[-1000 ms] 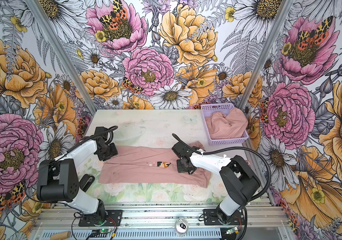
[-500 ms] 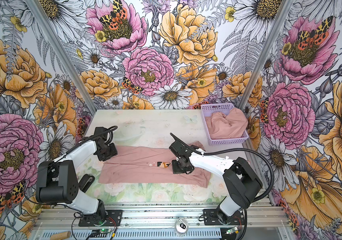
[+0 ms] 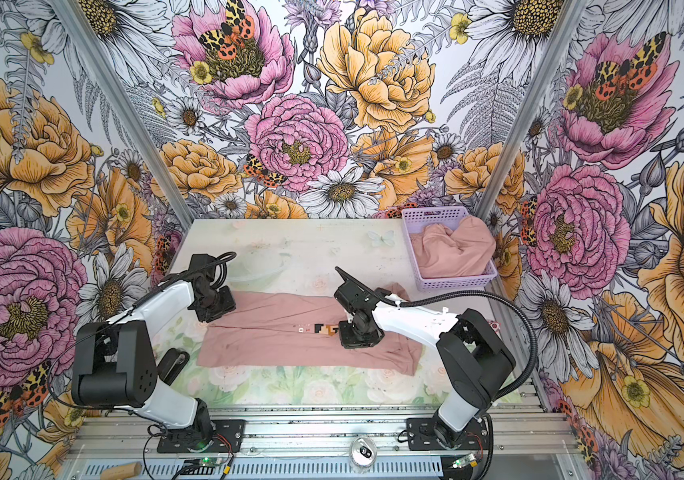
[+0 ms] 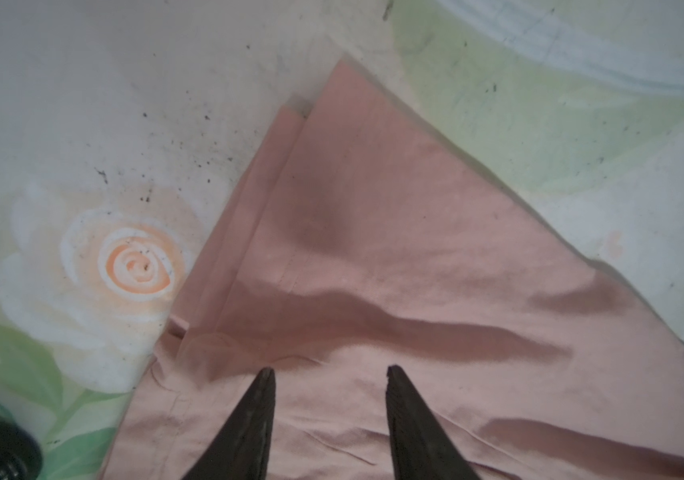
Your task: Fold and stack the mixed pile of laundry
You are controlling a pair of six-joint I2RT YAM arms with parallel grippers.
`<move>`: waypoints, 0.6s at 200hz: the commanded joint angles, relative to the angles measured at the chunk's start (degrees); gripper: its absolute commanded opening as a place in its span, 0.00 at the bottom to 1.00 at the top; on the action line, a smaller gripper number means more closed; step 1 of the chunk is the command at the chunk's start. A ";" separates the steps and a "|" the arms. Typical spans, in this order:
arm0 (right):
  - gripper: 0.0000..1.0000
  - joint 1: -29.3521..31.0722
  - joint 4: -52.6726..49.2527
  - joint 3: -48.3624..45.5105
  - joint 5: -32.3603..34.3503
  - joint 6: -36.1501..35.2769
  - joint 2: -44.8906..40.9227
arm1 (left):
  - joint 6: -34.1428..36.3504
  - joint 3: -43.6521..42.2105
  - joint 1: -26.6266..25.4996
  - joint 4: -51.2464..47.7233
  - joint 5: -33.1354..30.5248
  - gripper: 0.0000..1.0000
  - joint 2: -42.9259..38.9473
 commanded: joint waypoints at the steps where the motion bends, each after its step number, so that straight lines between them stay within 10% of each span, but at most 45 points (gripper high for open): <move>1: 0.22 -3.60 -0.40 3.79 -1.16 -1.43 -3.25 | -0.09 3.76 -1.43 0.30 0.98 0.45 1.36; 120: 0.27 -23.57 1.97 15.43 7.62 -9.29 7.90 | 0.47 9.67 -2.48 0.82 0.71 0.38 19.31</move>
